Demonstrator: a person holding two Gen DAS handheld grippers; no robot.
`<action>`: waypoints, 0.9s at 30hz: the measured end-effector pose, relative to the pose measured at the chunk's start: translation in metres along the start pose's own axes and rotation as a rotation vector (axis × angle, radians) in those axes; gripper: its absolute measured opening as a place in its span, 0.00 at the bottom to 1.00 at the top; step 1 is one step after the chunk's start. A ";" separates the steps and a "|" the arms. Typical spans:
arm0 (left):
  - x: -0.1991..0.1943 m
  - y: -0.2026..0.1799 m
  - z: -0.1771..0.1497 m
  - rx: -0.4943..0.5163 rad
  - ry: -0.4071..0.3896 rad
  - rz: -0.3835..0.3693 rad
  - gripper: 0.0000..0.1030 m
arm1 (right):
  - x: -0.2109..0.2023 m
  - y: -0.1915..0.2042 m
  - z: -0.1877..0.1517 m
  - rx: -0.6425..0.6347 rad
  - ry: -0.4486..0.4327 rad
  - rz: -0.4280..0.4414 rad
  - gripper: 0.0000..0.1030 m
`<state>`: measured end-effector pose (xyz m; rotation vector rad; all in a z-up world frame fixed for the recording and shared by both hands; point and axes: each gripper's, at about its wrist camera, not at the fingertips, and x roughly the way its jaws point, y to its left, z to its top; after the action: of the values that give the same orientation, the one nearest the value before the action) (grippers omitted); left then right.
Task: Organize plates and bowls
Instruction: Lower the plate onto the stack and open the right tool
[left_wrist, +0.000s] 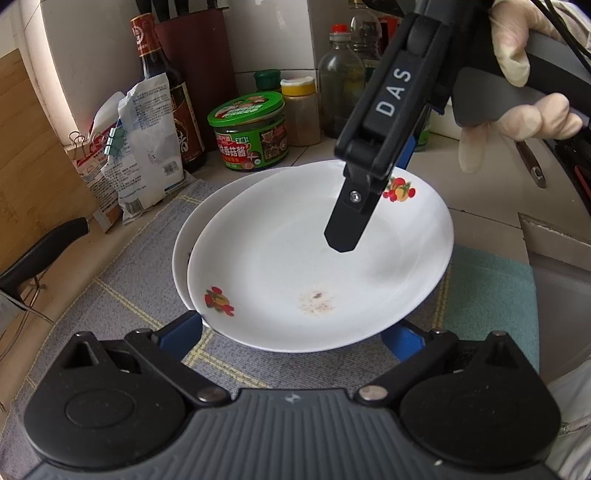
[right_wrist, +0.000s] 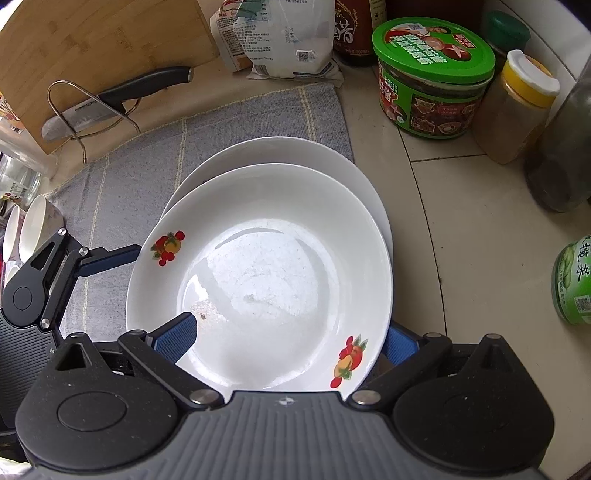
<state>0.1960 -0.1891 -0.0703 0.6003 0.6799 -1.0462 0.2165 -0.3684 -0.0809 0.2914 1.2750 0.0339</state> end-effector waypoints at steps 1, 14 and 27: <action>0.000 0.000 0.000 -0.003 0.000 -0.002 0.99 | 0.000 0.000 0.000 -0.001 0.001 -0.002 1.00; -0.004 0.001 -0.002 -0.035 -0.021 -0.011 0.99 | -0.002 0.003 -0.001 0.000 0.002 -0.012 1.00; -0.012 0.008 -0.007 -0.128 -0.072 0.040 0.99 | -0.005 0.010 -0.015 -0.056 -0.099 -0.061 1.00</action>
<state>0.1981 -0.1740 -0.0642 0.4619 0.6641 -0.9747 0.2027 -0.3567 -0.0777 0.2033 1.1819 0.0034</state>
